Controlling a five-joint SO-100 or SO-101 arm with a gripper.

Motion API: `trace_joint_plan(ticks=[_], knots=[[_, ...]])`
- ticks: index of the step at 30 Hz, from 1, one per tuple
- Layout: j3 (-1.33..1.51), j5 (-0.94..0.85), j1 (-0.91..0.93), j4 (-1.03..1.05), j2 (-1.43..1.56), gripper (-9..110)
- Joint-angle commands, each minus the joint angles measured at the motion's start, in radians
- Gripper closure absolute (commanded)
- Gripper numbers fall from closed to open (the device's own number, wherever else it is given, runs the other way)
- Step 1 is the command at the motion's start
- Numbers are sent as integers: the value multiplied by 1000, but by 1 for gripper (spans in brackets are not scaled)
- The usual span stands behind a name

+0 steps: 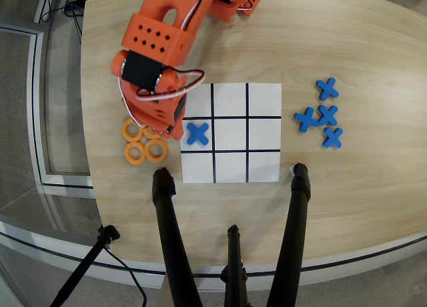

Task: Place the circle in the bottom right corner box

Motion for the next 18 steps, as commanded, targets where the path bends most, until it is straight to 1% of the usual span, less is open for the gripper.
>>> trace_joint_plan(ticks=[1,10,18], knots=[[-43,-6,17,-43,-37,81],[-52,-6,15,-124,-161,81],[-130,-6,29,-121,-241,81]])
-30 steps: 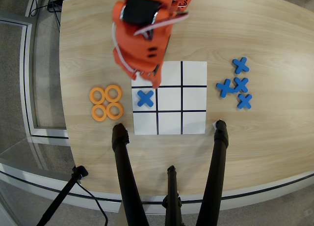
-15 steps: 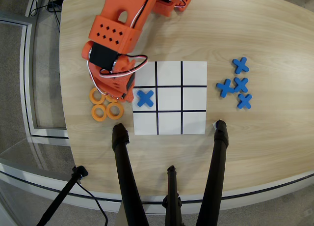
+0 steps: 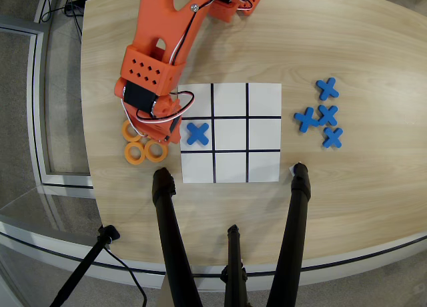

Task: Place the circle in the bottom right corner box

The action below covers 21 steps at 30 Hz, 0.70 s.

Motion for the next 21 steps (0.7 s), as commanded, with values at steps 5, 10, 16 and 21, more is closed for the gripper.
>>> trace_joint_plan(ticks=[5,10,16,21], knots=[[-89,-8,28,-12,-61,81],[-101,-12,34,-12,-97,81],[-86,-12,31,-12,-107,81],[-86,-12,31,-29,-135,81]])
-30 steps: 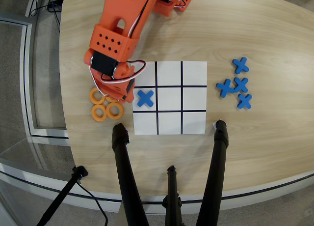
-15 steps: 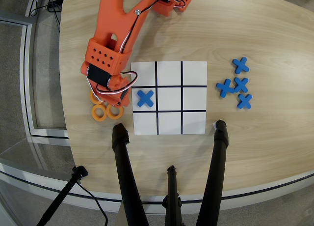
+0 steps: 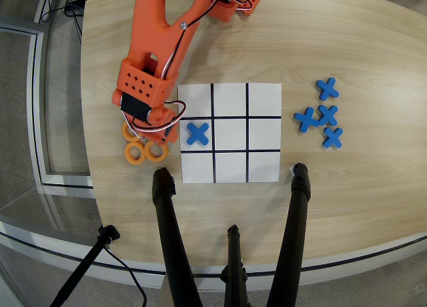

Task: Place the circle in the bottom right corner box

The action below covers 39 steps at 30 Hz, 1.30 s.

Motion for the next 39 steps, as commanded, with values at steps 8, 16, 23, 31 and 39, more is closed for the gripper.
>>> trace_joint_plan(ticks=[8,16,23,31,39], knots=[[-37,-5,5,-37,-46,81],[-31,0,9,-44,-71,81],[6,-6,40,-25,-63,81],[43,-51,106,107,-43,81],[75,-83,152,244,-6,81]])
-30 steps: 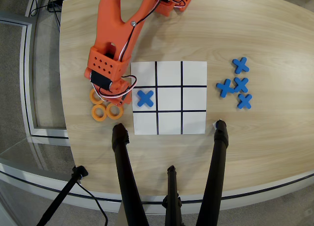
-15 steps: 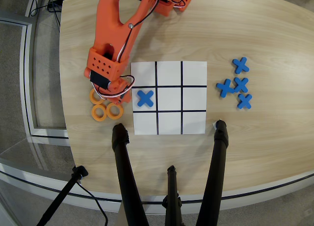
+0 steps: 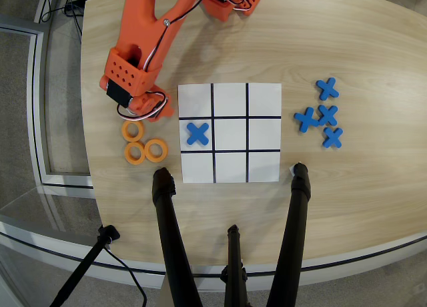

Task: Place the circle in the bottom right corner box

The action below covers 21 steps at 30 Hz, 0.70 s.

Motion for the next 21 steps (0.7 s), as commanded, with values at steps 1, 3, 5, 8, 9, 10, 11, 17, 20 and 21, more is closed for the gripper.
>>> trace_joint_plan(ticks=[1,3,5,8,9,10,11,17,20,21], knots=[[26,-3,15,26,5,81],[26,5,18,23,0,82],[23,5,20,23,-5,82],[29,5,20,23,-6,91],[31,5,20,23,-6,98],[34,-12,20,25,-6,101],[40,-29,20,28,-6,102],[46,-32,28,25,2,102],[51,-25,34,28,26,102],[51,-23,34,44,51,102]])
